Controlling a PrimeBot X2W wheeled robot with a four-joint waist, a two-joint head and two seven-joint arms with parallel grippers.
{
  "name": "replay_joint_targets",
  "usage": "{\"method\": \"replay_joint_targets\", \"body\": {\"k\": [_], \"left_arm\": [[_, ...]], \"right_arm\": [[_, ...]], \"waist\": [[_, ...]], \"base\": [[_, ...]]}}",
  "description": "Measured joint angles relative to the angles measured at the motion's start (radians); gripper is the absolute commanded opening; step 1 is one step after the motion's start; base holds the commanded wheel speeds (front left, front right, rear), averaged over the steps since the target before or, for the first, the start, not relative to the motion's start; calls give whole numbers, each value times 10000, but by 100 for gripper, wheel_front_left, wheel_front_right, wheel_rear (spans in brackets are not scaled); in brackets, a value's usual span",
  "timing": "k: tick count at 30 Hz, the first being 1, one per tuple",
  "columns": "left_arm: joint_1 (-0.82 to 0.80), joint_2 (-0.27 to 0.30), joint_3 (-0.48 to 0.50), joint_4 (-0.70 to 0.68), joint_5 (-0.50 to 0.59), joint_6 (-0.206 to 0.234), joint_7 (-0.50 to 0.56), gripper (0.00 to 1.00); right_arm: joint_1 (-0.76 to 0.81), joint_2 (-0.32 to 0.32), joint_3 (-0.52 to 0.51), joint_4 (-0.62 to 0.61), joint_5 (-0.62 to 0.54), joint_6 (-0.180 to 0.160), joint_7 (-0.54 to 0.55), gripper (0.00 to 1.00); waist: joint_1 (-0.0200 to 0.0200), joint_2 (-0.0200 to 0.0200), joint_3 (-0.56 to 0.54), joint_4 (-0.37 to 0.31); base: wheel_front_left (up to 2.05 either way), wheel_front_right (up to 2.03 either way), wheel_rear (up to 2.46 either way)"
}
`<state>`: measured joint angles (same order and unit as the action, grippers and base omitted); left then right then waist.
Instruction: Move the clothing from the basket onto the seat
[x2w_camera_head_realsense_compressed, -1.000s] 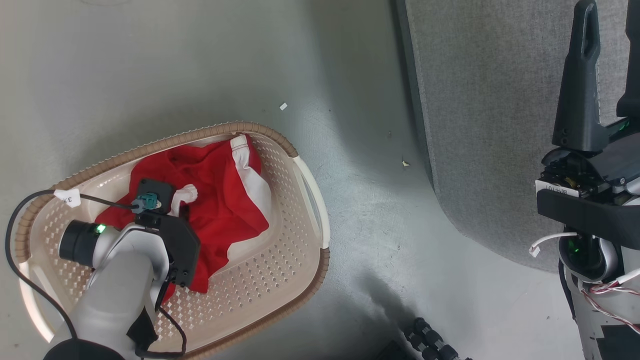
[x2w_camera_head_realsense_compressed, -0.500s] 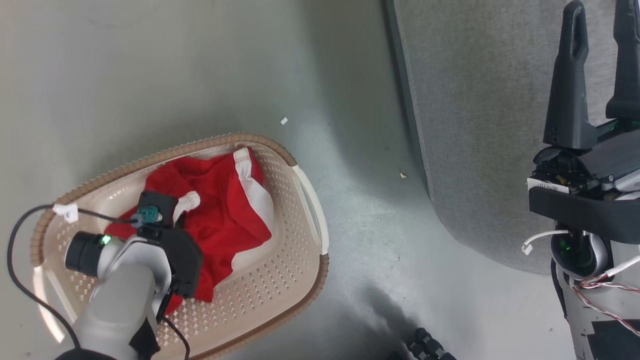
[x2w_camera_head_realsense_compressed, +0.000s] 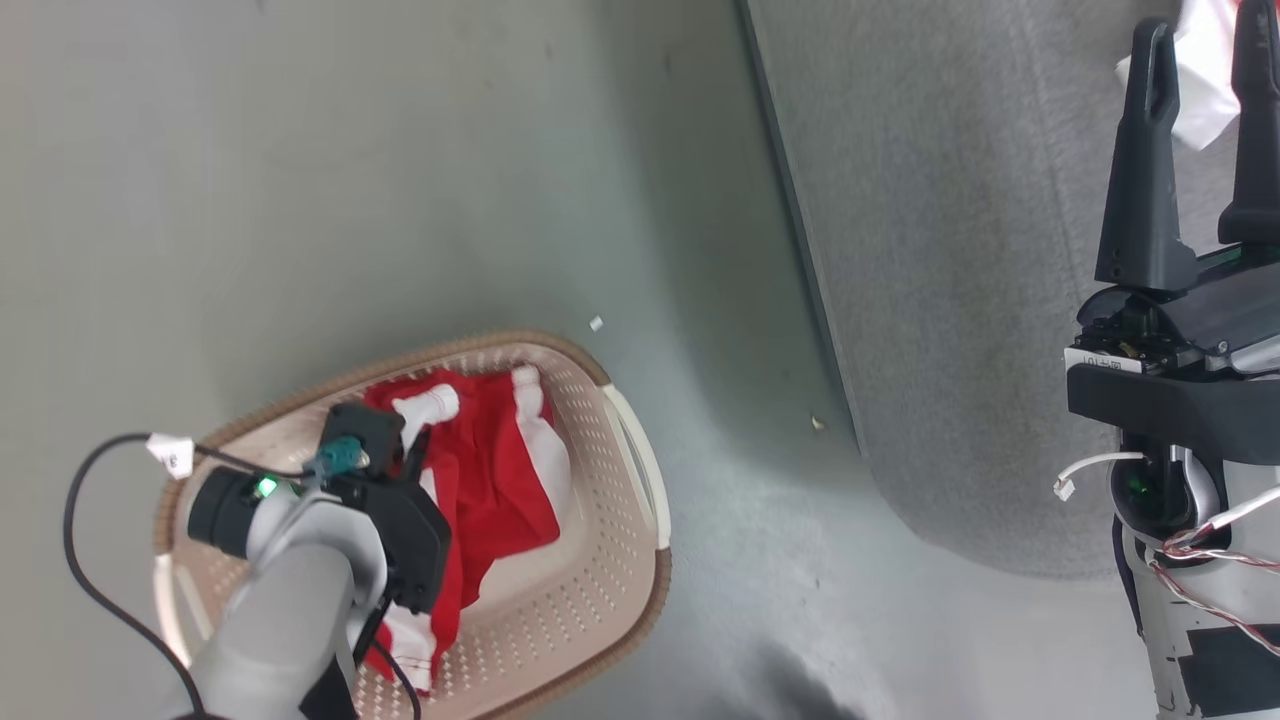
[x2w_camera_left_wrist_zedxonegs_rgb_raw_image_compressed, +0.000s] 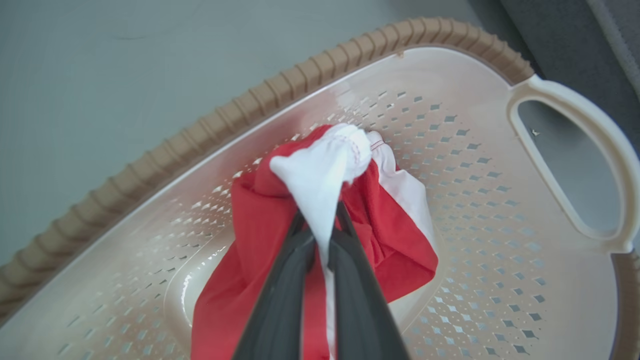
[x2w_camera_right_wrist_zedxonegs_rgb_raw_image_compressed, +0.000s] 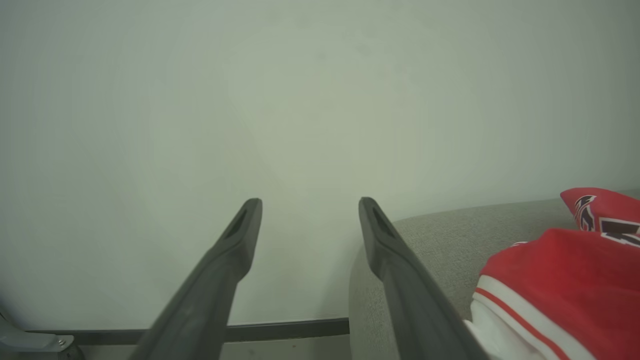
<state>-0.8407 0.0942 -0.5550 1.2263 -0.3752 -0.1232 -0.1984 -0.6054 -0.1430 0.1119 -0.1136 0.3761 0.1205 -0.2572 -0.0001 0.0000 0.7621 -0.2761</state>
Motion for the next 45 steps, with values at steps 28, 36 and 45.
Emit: {"method": "replay_joint_targets", "body": {"k": [28,36,45], "left_arm": [[2136,-311,-579,-3340,-752,-84,-512,0],[3013,-117,-562,-5147,-1264,-84,-512,0],[3305,96,-414,-6974,-1526,-84,-514,0]], "right_arm": [[1316,-617,-169,755,-31,29,0,100],[2010,-736,-4,1034,213,29,2,100],[2991,-951,579,1126,594,29,2,100]], "waist": [[-1,-1,-3844,1453],[-1,-1,-5061,1902],[-1,-1,-6398,2264]], "base": [[0,0,0],[0,0,0],[0,0,0]]}}
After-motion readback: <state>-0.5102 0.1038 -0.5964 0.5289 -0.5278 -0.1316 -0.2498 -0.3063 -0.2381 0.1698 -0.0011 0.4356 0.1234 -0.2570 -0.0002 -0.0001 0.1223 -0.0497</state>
